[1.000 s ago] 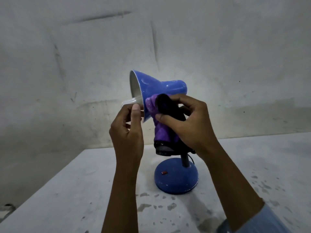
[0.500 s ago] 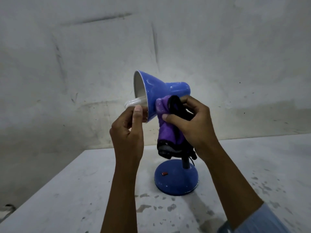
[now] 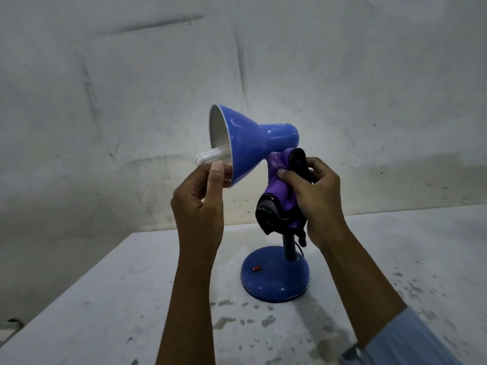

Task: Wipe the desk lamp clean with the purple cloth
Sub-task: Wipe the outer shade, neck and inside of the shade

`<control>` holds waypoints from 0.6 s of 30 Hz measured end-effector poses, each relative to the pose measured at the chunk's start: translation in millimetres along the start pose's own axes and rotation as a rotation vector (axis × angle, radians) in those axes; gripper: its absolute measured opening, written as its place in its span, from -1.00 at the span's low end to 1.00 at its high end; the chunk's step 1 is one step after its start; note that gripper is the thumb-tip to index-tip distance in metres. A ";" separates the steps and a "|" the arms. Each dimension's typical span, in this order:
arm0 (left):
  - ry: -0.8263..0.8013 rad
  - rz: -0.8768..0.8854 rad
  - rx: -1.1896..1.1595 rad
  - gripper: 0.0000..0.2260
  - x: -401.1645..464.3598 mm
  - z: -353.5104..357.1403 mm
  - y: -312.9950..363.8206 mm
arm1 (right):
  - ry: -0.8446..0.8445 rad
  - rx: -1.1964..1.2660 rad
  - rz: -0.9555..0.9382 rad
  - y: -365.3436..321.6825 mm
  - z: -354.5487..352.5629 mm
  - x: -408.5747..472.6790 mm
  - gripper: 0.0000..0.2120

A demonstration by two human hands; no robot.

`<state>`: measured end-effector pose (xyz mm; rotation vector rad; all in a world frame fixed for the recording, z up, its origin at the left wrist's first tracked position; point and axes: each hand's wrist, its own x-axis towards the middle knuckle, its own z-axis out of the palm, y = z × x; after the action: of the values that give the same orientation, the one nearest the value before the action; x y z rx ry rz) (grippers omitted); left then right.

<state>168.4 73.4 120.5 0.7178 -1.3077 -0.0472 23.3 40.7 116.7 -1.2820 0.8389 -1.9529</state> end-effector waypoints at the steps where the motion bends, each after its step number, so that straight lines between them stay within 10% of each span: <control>1: -0.004 0.002 0.001 -0.81 0.0 -0.1 -0.1 | -0.039 0.013 0.008 -1.5 1.8 -1.4 -0.84; 8: -0.024 0.020 0.124 -0.92 0.4 -1.6 0.6 | -0.503 -0.038 0.094 -5.0 11.9 -11.0 -0.73; 18: -0.024 0.009 0.139 -0.91 1.3 -1.3 0.9 | -0.088 0.143 0.226 5.8 6.1 -3.7 -0.83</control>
<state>169.6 74.1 121.9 0.8311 -1.3468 0.0431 31.1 39.3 112.1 -1.1292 0.7514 -1.7326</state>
